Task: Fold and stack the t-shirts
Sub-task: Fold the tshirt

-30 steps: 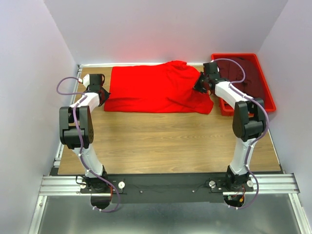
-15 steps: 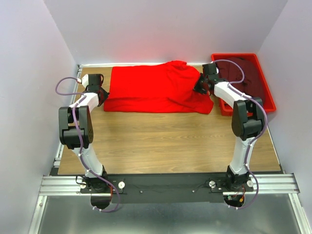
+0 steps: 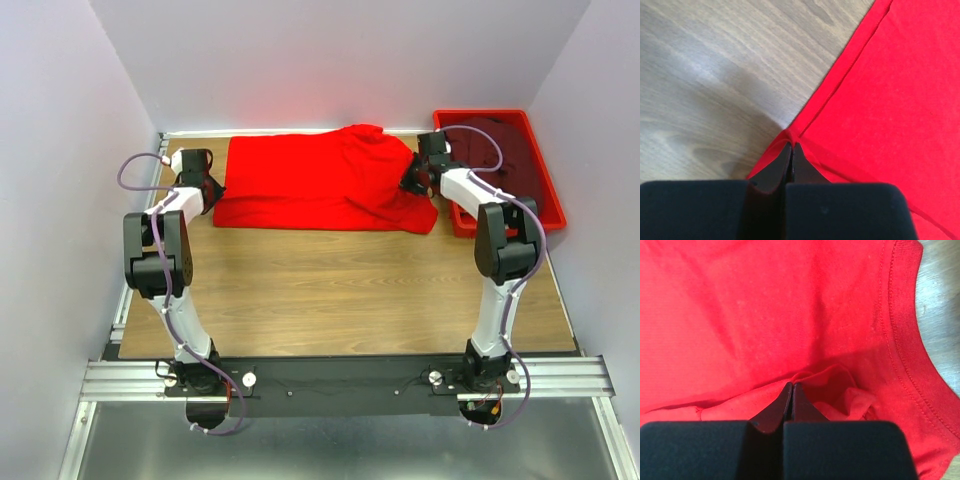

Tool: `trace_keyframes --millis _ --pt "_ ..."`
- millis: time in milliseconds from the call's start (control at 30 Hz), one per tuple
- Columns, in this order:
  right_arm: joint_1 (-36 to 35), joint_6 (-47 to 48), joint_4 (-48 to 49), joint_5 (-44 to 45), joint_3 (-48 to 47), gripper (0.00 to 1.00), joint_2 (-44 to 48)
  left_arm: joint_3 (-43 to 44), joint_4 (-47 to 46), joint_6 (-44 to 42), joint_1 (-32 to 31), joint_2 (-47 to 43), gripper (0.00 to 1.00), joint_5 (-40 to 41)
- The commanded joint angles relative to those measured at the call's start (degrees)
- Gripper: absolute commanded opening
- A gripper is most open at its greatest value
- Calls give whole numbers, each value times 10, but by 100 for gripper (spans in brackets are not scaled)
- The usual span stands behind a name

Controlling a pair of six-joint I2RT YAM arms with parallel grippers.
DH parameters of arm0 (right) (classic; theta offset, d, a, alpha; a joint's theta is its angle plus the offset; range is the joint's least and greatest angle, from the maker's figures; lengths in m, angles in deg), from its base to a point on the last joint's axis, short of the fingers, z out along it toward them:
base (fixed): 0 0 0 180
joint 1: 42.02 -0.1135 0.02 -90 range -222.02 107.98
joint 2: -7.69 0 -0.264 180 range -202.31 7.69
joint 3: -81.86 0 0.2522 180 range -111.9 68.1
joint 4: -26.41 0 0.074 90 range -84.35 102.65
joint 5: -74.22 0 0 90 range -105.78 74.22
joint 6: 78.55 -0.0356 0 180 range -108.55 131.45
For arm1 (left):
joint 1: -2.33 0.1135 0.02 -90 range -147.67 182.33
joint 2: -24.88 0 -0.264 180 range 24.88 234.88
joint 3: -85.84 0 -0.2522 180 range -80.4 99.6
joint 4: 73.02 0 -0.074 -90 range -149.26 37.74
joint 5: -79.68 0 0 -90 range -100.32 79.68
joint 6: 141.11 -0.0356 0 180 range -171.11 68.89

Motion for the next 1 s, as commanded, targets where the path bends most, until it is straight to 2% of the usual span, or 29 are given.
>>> trace_keyframes --millis 0,133,167,200,233,267,300,333,400,467,567,667,733,767,833,967 --pt "4 0 -3 16 -14 1 -21 25 -18 -17 6 17 0 -12" --pt "5 3 -2 14 -20 9 -25 27 -21 -20 7 22 0 -18" --pt "4 5 -3 14 -23 12 -26 28 -23 -23 9 21 4 -18" --pt "5 7 -3 14 -28 16 -27 28 -23 -23 9 19 10 -20" --pt "5 14 -3 14 -38 27 -29 28 -23 -23 13 18 18 -22" --pt "5 19 -3 12 -45 33 -30 26 -23 -24 14 10 27 -22" --pt "4 22 -3 8 -50 39 -30 23 -20 -22 14 4 47 -19" --pt "4 30 -8 6 -57 51 -27 18 -14 -19 16 -5 53 -5" --pt "5 36 -13 7 -64 61 -16 7 -2 -11 16 -38 62 17" --pt "5 43 -19 17 -60 72 7 -17 21 10 16 -66 66 54" --pt "4 38 -22 21 -29 72 37 -76 28 40 15 -128 67 73" --pt "-4 25 -20 21 43 72 96 -141 29 70 11 -183 66 71" --pt "-11 16 -18 26 98 70 118 -172 20 81 4 -199 66 70" --pt "-15 11 -8 27 116 65 128 -203 14 86 -4 -206 65 68" --pt "-19 -4 2 20 167 63 159 -237 -8 103 -14 -216 63 63" --pt "-20 -19 19 17 231 60 197 -259 -50 122 -28 -196 61 37"
